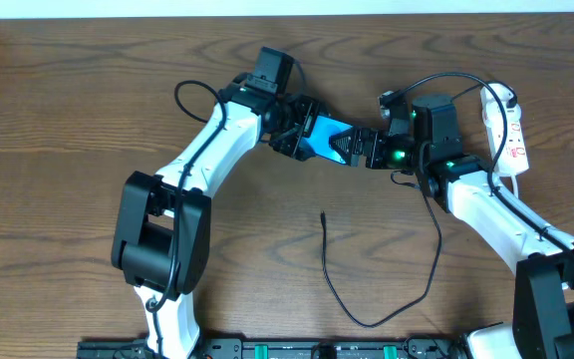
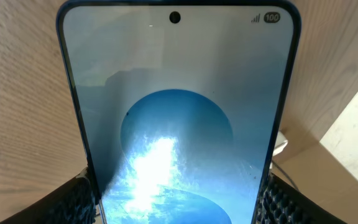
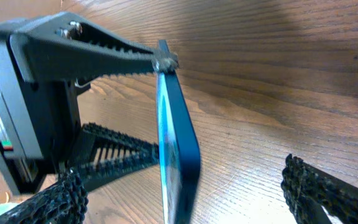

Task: Plug charger to phone and switch on socket
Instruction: 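Close the right gripper on the phone's side edge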

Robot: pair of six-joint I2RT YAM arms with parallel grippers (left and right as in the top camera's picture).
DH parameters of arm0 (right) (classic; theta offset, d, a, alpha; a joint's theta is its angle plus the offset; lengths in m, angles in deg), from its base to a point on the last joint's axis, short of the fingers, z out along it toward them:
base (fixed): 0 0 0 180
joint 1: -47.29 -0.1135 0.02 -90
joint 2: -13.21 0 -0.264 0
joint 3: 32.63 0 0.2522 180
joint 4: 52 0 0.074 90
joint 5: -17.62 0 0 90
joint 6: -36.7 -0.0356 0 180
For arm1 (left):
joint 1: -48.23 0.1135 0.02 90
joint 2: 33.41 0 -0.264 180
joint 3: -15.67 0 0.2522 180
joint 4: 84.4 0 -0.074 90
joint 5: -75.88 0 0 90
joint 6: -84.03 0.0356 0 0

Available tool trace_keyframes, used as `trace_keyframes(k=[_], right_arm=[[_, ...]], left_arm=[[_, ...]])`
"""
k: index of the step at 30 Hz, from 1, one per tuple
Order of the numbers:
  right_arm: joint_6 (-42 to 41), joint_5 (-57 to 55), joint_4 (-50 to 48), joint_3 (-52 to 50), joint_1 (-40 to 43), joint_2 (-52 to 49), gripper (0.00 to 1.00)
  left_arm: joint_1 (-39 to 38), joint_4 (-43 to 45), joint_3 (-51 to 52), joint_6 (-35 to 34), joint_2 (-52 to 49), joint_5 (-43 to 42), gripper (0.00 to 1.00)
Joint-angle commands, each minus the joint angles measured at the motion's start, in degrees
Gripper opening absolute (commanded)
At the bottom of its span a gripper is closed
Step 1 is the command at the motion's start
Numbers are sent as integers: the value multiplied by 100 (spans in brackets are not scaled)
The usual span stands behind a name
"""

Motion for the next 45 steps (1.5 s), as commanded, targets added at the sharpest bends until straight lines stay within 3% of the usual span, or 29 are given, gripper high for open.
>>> trace_keyframes(k=[1, 19, 26, 34, 45], right_arm=[[83, -46, 9, 92, -31, -20, 98], [83, -142, 31, 92, -144, -20, 82], [83, -372, 155, 92, -199, -20, 57], [83, -369, 177, 92, -199, -20, 43], [83, -369, 179, 92, -199, -20, 38]], left_arm=[[-114, 2, -52, -136, 195, -142, 7], [-306, 46, -52, -597, 195, -271, 7], [-306, 46, -52, -717, 195, -442, 8], [-310, 46, -52, -717, 195, -444, 7], [-310, 46, -52, -715, 195, -575, 7]])
